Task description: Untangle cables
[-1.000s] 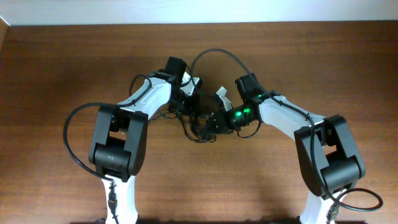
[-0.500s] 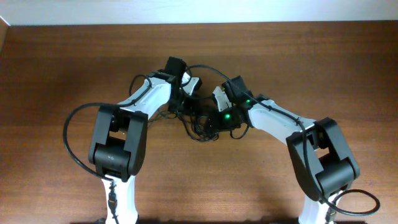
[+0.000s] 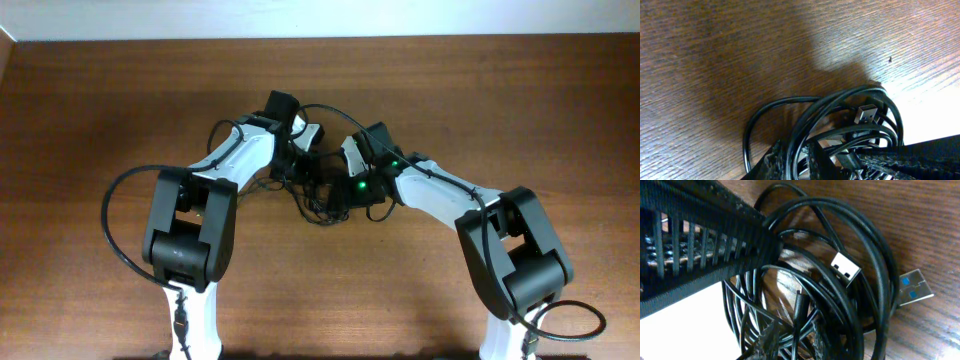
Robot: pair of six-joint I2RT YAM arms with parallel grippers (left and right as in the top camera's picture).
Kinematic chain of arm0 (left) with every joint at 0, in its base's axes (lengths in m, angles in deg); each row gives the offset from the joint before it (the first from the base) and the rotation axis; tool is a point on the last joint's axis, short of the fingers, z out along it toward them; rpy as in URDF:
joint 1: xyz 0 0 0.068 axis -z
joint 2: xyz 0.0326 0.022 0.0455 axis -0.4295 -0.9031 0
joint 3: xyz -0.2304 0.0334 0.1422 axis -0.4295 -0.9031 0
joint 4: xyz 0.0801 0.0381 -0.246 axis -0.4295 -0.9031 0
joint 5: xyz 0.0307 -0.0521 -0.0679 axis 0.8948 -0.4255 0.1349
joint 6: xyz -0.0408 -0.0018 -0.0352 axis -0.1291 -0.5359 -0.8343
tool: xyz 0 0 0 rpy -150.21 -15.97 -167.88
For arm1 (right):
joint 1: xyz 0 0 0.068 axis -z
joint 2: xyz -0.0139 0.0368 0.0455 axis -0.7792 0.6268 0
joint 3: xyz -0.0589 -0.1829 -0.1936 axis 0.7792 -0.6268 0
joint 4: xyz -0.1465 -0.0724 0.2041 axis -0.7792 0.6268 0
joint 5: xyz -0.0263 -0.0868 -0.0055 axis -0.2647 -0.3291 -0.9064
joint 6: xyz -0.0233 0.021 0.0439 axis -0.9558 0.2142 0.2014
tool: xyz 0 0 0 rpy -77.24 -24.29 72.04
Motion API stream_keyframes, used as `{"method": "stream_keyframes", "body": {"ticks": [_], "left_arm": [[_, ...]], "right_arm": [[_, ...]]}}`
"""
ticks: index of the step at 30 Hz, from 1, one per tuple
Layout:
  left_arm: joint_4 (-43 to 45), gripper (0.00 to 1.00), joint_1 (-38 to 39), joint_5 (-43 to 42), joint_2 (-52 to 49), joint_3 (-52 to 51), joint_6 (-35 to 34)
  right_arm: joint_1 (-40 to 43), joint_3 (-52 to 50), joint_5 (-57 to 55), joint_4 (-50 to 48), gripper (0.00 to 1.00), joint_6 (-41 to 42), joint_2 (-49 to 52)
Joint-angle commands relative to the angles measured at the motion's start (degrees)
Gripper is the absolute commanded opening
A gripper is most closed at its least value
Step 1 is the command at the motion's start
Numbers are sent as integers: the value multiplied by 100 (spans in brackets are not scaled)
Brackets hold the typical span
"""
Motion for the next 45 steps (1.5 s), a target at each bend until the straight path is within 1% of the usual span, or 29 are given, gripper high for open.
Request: {"method": "stream_keyframes", "body": {"ticks": [1, 4, 9, 10, 11, 12, 14, 15, 17, 19, 20, 21, 25, 27, 29, 33, 35, 37, 38, 39, 40, 41, 42, 43, 44, 45], "left_arm": [[2, 18, 20, -26, -116, -35, -59], [0, 17, 20, -26, -116, -35, -59], [0, 17, 20, -26, -116, -35, -57], [0, 17, 20, -26, -116, -35, -57], [0, 17, 20, -26, -116, -35, -57], [0, 17, 20, -26, -116, -35, -57], [0, 17, 20, -24, -116, -35, -57], [0, 17, 20, -24, -116, -35, -57], [0, 17, 20, -22, -116, -35, -57], [0, 17, 20, -24, -116, -35, -57], [2, 17, 20, -24, -116, -35, -57], [4, 17, 20, -24, -116, -35, -57], [20, 17, 20, -22, -116, -35, -57], [20, 17, 20, -22, -116, -35, -57], [20, 17, 20, -24, -116, -35, -57], [17, 16, 20, -24, -116, -35, -57], [17, 16, 20, -24, -116, -35, -57], [20, 17, 20, -24, -116, -35, -57], [20, 16, 20, -22, -116, -35, -57], [20, 17, 20, -22, -116, -35, -57], [22, 17, 20, -22, -116, -35, -57], [22, 17, 20, -20, -116, -35, -57], [20, 21, 20, -20, -116, -35, -57], [20, 29, 20, -20, -116, -35, -55], [20, 36, 20, -20, -116, -35, -55], [20, 47, 20, -20, -116, -35, -55]], "right_arm": [[50, 101, -85, -105, 24, -26, 234], [11, 98, -612, -111, 25, -26, 295], [-223, -57, -555, -85, 24, -24, 411], [-258, -90, -597, -85, 20, -22, 411], [-262, -114, -619, -59, 11, -24, 413], [-260, -116, -614, -20, 4, -22, 413], [-254, -116, -426, 17, 4, -24, 413], [-212, -116, -208, 17, 4, -26, 409], [52, -101, 669, -2, 4, -26, 382], [476, -101, 1967, -46, 4, -101, 382], [629, -101, 2566, -42, 4, -302, 382], [682, -101, 2907, -20, 4, -431, 382], [612, -101, 3268, 210, 4, -584, 382], [629, -101, 4030, 146, 4, -1010, 382], [730, -101, 4481, 155, 4, -1084, 382], [997, -101, 4588, 177, 4, -1067, 382], [1283, -101, 4520, 426, 4, -931, 382], [1327, -101, 4068, 645, 4, -931, 382], [1320, -101, 3532, 807, 4, -927, 382], [1320, -101, 3276, 898, 5, -927, 382], [1320, -101, 2815, 1021, 15, -787, 382], [1309, -101, 2487, 1082, 21, -573, 382], [1268, -101, 2232, 1139, 26, -472, 382], [1215, -101, 2146, 1185, 32, -474, 382], [1152, -103, 2120, 1211, 33, -474, 385], [1014, -105, 2017, 1222, 38, -468, 385]]}}
